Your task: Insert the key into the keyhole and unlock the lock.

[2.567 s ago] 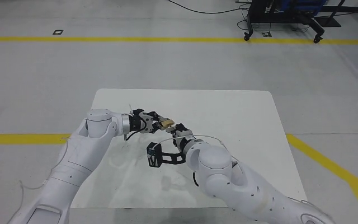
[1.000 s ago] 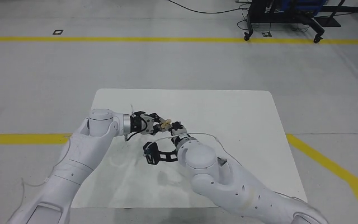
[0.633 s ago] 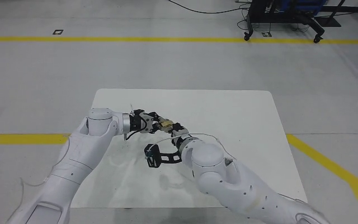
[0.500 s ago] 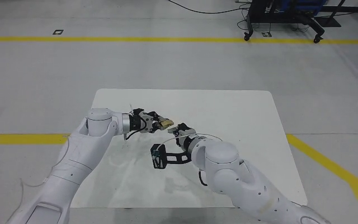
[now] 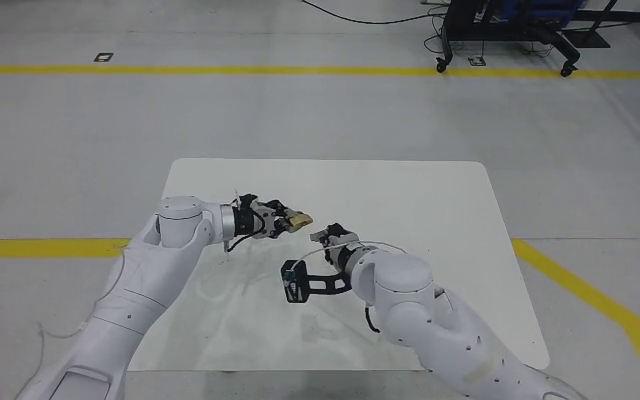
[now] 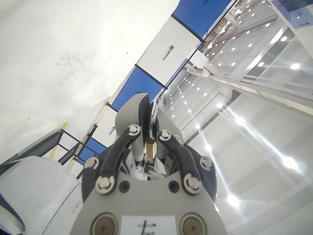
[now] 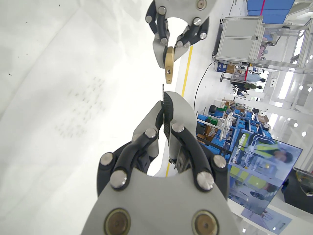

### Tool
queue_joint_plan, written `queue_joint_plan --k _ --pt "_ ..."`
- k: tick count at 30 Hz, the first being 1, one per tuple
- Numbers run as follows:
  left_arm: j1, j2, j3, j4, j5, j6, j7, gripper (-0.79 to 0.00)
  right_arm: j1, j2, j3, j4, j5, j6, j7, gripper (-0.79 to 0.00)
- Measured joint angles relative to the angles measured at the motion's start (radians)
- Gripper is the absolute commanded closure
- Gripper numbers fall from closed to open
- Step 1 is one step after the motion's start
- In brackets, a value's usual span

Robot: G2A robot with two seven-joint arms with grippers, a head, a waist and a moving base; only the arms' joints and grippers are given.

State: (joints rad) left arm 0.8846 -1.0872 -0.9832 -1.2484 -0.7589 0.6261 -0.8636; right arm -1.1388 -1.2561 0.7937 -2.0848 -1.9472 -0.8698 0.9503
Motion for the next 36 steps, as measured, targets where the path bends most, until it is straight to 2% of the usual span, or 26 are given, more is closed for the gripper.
queue_joint_plan --k 12,36 --pt "0.001 -0.003 0.010 -0.013 0.018 0.006 0.020 0.000 0.052 -0.024 -0.074 0.079 -0.032 0.029 0.029 0.000" --pt "0.000 -0.003 0.012 -0.015 0.035 0.019 0.013 0.000 0.092 -0.038 -0.088 0.130 0.009 0.079 0.079 0.000"
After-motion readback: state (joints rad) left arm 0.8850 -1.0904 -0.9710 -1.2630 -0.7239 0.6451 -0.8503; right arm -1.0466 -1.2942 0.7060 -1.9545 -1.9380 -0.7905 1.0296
